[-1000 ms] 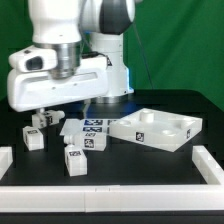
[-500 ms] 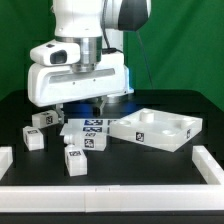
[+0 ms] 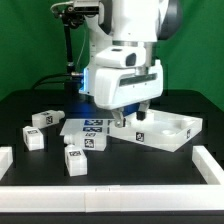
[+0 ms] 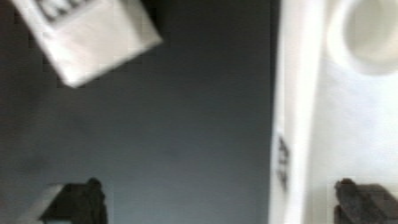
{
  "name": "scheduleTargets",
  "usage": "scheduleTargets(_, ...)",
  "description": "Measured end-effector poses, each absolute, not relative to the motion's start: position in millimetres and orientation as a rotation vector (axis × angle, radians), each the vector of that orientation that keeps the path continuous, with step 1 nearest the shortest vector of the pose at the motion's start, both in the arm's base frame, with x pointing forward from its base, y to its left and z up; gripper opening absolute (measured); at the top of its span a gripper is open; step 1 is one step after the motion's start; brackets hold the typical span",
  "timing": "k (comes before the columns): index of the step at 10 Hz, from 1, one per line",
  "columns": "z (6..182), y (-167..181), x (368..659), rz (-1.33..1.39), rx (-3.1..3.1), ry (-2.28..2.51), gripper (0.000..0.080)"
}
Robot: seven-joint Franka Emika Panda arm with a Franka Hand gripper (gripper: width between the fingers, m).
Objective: Assemble one leg
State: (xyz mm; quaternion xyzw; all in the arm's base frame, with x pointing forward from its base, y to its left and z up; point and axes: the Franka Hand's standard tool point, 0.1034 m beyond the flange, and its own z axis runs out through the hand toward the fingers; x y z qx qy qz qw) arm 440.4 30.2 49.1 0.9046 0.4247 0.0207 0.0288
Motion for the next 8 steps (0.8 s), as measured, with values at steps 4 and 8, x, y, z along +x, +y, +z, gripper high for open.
scheduleTargets(4,49.8,19.7,441.5,0.062,2.790,1.303,0.0649)
scheduleTargets(8,22.3,53.1,435.5,-0.015,2.863,1.204,0.0649)
